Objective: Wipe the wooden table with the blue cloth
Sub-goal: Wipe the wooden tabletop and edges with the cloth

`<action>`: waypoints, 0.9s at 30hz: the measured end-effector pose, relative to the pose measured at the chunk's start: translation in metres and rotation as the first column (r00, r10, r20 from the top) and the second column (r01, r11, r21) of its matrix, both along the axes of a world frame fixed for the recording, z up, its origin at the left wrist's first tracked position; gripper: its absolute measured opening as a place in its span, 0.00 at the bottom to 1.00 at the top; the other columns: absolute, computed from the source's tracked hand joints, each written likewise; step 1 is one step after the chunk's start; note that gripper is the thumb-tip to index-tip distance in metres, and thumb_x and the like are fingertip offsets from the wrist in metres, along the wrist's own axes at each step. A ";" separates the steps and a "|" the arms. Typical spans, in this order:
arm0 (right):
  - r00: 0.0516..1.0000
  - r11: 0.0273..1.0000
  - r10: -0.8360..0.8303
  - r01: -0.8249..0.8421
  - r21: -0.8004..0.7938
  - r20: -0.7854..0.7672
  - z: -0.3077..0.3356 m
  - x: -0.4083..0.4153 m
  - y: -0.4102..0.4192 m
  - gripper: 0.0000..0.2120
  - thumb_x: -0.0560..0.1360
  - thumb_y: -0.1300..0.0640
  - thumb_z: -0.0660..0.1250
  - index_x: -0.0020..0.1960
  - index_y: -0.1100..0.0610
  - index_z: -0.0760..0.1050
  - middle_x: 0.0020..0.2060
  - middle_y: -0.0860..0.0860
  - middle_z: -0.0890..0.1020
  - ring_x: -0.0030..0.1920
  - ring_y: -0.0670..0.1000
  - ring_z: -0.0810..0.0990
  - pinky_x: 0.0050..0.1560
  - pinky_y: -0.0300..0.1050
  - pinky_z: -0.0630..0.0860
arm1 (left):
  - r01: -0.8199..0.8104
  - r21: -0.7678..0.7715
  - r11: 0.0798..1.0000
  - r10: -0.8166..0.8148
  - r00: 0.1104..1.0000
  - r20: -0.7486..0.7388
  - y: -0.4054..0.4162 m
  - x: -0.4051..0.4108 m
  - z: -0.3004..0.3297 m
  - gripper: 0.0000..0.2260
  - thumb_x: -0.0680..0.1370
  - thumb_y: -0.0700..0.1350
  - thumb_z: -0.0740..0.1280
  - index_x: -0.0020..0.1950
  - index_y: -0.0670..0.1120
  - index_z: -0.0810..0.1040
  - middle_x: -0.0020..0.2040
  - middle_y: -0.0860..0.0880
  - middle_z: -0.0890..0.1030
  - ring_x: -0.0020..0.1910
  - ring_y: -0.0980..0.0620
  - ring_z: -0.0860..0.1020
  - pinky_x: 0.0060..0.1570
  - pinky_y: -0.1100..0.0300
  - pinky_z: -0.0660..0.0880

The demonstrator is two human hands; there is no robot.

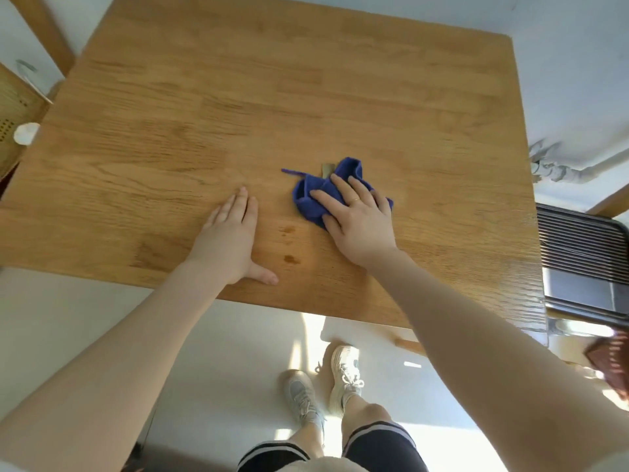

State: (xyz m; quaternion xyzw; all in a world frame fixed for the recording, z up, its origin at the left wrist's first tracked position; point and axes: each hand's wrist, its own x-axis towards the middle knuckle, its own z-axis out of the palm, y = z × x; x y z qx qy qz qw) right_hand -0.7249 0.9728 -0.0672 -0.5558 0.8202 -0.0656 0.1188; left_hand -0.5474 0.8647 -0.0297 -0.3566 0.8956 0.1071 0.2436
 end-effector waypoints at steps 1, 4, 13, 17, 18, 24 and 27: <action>0.999 0.999 -0.054 0.054 0.007 -0.003 0.000 -0.001 -0.012 0.19 0.80 0.46 0.51 0.71 0.39 0.60 0.75 0.49 0.59 0.75 0.55 0.53 0.71 0.56 0.49 | -0.002 0.000 1.000 0.002 1.000 -0.001 0.001 0.000 0.000 0.63 0.58 0.70 0.70 0.76 0.42 0.36 0.76 0.44 0.34 0.76 0.47 0.40 0.75 0.52 0.43; 0.996 0.996 -0.084 0.084 0.014 -0.001 0.002 0.005 -0.023 0.19 0.80 0.47 0.50 0.71 0.39 0.59 0.75 0.50 0.57 0.75 0.55 0.52 0.71 0.57 0.48 | -0.014 0.003 1.000 0.014 1.000 -0.011 0.001 0.002 0.001 0.63 0.58 0.70 0.71 0.76 0.42 0.37 0.76 0.44 0.35 0.76 0.47 0.40 0.75 0.52 0.44; 0.963 0.962 0.269 -0.267 -0.059 0.022 -0.004 0.043 0.037 0.20 0.76 0.45 0.51 0.65 0.42 0.70 0.68 0.51 0.71 0.68 0.57 0.69 0.62 0.57 0.66 | -0.032 0.013 0.999 0.033 0.997 -0.068 0.002 0.003 0.000 0.62 0.59 0.68 0.71 0.76 0.43 0.37 0.76 0.46 0.35 0.76 0.50 0.40 0.74 0.56 0.43; 0.982 0.981 0.187 -0.185 -0.054 0.030 -0.001 0.022 -0.016 0.19 0.79 0.46 0.52 0.69 0.41 0.65 0.72 0.52 0.65 0.72 0.58 0.61 0.68 0.58 0.57 | -0.032 -0.002 0.999 0.032 0.997 -0.067 0.001 0.005 -0.002 0.61 0.59 0.69 0.71 0.76 0.43 0.37 0.77 0.47 0.35 0.76 0.50 0.40 0.73 0.56 0.43; 0.987 0.987 0.157 -0.156 -0.022 0.030 -0.001 0.019 -0.029 0.19 0.80 0.46 0.51 0.71 0.40 0.62 0.74 0.52 0.62 0.74 0.57 0.57 0.69 0.58 0.53 | -0.036 -0.007 0.999 0.035 0.998 -0.060 0.003 0.005 -0.002 0.62 0.59 0.69 0.71 0.76 0.44 0.37 0.77 0.47 0.36 0.76 0.50 0.40 0.74 0.56 0.43; 0.964 0.964 0.265 -0.265 0.017 -0.014 0.001 0.031 -0.018 0.20 0.80 0.46 0.51 0.72 0.41 0.58 0.75 0.52 0.56 0.75 0.58 0.52 0.70 0.59 0.48 | -0.158 -0.054 0.986 0.161 0.985 0.062 0.013 0.001 0.003 0.62 0.59 0.70 0.70 0.75 0.44 0.34 0.76 0.45 0.34 0.76 0.47 0.39 0.75 0.52 0.42; 0.931 0.930 0.366 -0.366 0.026 0.001 -0.002 0.057 0.028 0.20 0.77 0.47 0.58 0.69 0.42 0.65 0.72 0.53 0.65 0.72 0.59 0.61 0.68 0.61 0.57 | -0.286 -0.049 0.957 0.289 0.954 0.082 0.015 0.001 0.006 0.63 0.59 0.68 0.73 0.75 0.45 0.33 0.75 0.43 0.32 0.76 0.44 0.39 0.74 0.49 0.44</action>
